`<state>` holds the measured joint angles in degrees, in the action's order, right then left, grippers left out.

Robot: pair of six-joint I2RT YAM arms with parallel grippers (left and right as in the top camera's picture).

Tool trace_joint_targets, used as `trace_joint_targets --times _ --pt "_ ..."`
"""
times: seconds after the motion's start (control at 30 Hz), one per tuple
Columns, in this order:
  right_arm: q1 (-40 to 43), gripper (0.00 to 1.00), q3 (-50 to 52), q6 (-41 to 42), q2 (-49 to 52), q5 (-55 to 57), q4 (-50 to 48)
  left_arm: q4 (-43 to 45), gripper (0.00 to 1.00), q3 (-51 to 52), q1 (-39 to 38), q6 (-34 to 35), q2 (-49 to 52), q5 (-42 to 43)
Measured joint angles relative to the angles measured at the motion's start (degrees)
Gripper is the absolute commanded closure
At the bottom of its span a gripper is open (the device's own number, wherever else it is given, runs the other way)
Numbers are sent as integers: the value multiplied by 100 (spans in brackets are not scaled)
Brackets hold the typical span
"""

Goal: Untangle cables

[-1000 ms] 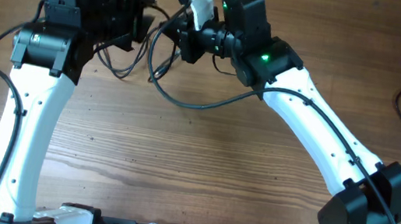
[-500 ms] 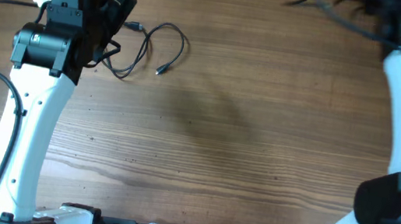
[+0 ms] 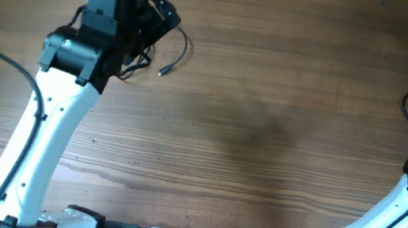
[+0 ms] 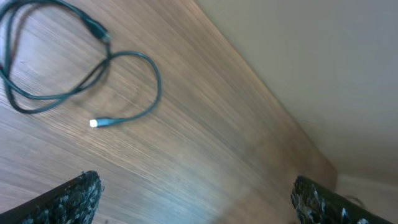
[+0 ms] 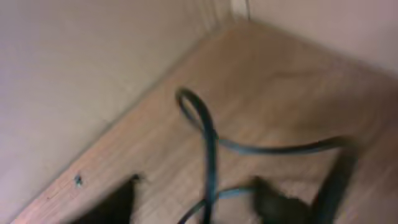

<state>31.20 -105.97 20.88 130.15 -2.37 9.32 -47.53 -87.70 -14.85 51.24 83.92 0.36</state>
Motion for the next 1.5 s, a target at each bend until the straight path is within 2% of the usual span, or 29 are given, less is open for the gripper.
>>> trace_joint_targets --times 0.13,0.2,0.23,0.3,0.33,0.37,0.47,0.63,0.77,0.8,0.83,0.97,1.03,1.07,1.1,1.17,1.23,1.37,1.43,1.5 --pt "238 0 0 957 33 -1397 229 133 0 0 -195 0 295 -2" --pt "356 0 -22 1814 33 -2092 946 138 0 0 -236 0 407 0" --pt "474 0 -37 2264 33 -2199 1602 142 0 0 -238 0 426 0" --pt "586 0 -48 2498 35 -1932 2238 142 0 0 -238 -2 426 0" --pt "608 0 -48 2461 35 -1738 2468 151 0 0 -238 -9 428 -2" --pt "640 0 -46 2363 35 -970 2800 149 0 0 -238 -15 428 -2" --pt "636 0 -232 1849 35 -212 3241 149 0 0 -238 -15 428 0" --pt "435 0 -1416 763 7 785 4645 149 0 0 -238 -15 428 0" --pt "35 0 -1606 68 -4 673 5202 190 1 0 -238 -234 428 0" --pt "-125 0 -1606 -190 -44 317 5270 280 8 0 -236 -605 428 -2" --pt "-234 0 -1606 -328 -98 118 5274 295 9 0 -234 -927 428 -2" --pt "-1174 0 -1626 -1429 -586 -1060 5132 -321 9 -4 249 -2037 442 -105" --pt "-1753 0 -1644 -1646 -638 -1690 5071 -688 8 -11 654 -2170 520 -177" --pt "-2057 0 -1644 -1672 -638 -1989 5034 -774 0 -11 960 -2210 632 -216" --pt "-2350 3 -1644 -1663 -638 -2214 5001 -831 0 -11 1200 -2229 721 -225" --pt "-3034 8 -1644 -1561 -638 -2535 4977 -866 0 -11 1773 -2271 835 -269" --pt "-3718 9 -1644 -1335 -638 -2621 4800 -863 0 -11 2085 -2264 835 -284" --pt "-5412 18 -1644 -662 -428 -2446 4004 -861 0 -11 2656 -2107 835 -289" --pt "-6148 34 -1641 -170 -94 -2286 3615 -802 0 -11 2892 -1932 835 -291" --pt "-6518 43 -1641 264 223 -2155 3152 -776 0 -11 3049 -1853 835 -291"
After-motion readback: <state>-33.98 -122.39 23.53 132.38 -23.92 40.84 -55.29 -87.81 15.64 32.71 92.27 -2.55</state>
